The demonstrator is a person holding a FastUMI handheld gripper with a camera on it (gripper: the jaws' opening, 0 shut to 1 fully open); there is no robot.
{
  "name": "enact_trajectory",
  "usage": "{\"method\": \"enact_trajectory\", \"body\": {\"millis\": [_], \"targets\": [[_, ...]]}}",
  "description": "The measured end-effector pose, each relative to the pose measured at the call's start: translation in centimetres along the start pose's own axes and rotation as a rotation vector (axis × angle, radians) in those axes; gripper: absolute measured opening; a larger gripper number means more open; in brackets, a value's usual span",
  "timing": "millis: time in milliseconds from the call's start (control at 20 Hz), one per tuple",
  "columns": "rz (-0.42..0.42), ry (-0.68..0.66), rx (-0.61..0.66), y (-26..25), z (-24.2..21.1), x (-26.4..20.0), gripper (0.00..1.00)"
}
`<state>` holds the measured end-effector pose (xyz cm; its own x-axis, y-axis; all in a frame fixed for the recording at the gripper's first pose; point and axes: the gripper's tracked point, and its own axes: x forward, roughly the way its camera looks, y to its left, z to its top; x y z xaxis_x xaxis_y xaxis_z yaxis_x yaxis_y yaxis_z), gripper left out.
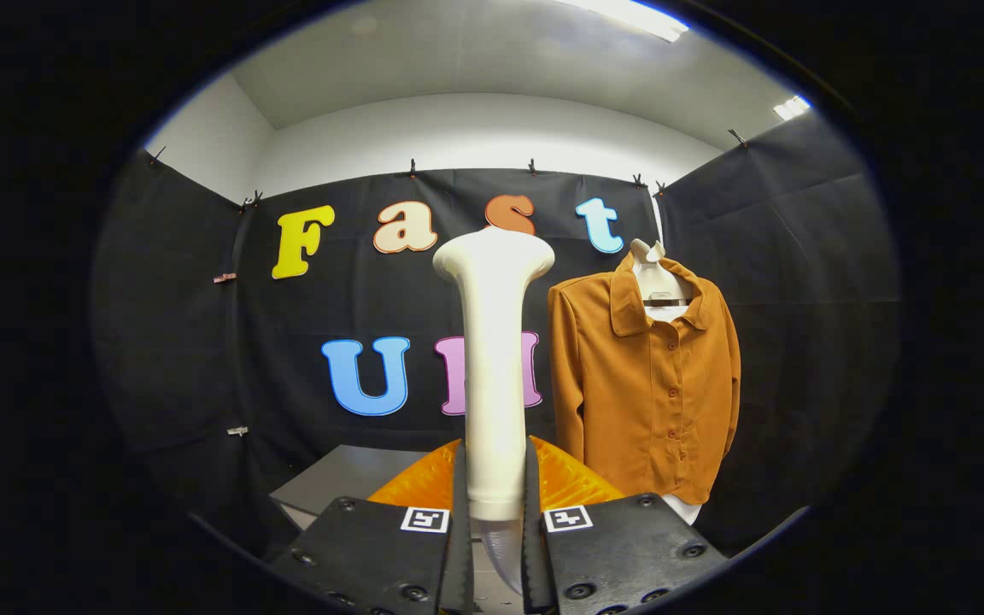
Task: Iron the clothes twice with a garment steamer, once on the left side and once on the right side.
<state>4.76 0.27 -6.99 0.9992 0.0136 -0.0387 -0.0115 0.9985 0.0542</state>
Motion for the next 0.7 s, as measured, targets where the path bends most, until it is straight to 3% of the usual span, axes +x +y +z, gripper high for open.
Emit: {"method": "enact_trajectory", "body": {"millis": [700], "targets": [[-0.019, -0.008, 0.004, 0.0, 0.4, -1.2, 0.26]]}}
